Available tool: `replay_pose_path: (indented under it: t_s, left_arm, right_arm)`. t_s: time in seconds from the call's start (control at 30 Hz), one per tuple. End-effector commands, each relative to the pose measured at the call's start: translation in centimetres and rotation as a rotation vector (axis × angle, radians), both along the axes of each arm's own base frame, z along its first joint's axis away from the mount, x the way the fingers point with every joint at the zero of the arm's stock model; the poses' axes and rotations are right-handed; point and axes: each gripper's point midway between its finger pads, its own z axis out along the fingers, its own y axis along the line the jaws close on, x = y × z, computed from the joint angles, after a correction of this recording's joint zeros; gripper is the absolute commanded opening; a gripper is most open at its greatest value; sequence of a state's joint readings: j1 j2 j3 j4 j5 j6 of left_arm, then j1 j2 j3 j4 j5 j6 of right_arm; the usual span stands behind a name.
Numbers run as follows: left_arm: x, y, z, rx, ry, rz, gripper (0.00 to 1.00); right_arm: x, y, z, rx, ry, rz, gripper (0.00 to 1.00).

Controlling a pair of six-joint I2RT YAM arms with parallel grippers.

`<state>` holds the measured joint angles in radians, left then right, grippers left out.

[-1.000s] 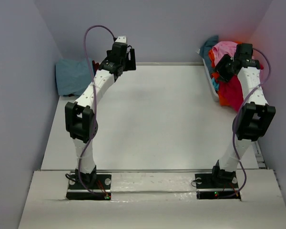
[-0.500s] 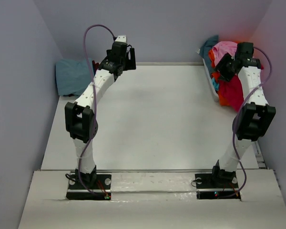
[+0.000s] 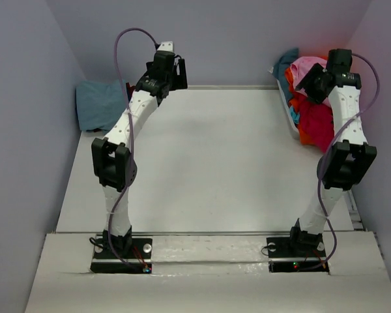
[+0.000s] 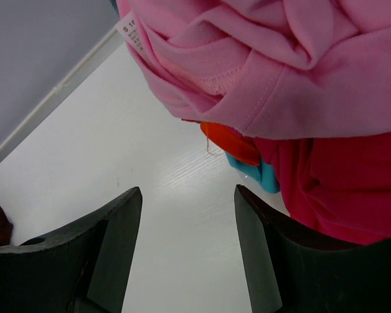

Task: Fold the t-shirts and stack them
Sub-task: Grab the tshirt from the pile

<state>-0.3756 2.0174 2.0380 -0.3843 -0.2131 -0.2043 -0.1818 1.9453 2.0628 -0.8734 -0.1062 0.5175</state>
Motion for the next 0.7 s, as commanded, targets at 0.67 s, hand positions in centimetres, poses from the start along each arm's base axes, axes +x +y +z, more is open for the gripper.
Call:
replay_pose_path:
  t_s: [0.67]
  left_arm:
    - [2.2,-7.8,-1.6,-0.117,-0.005,-0.116,0.91]
  right_arm:
    - [3.5,-6.1,3.6,-0.187,-0.092,-0.299,0.71]
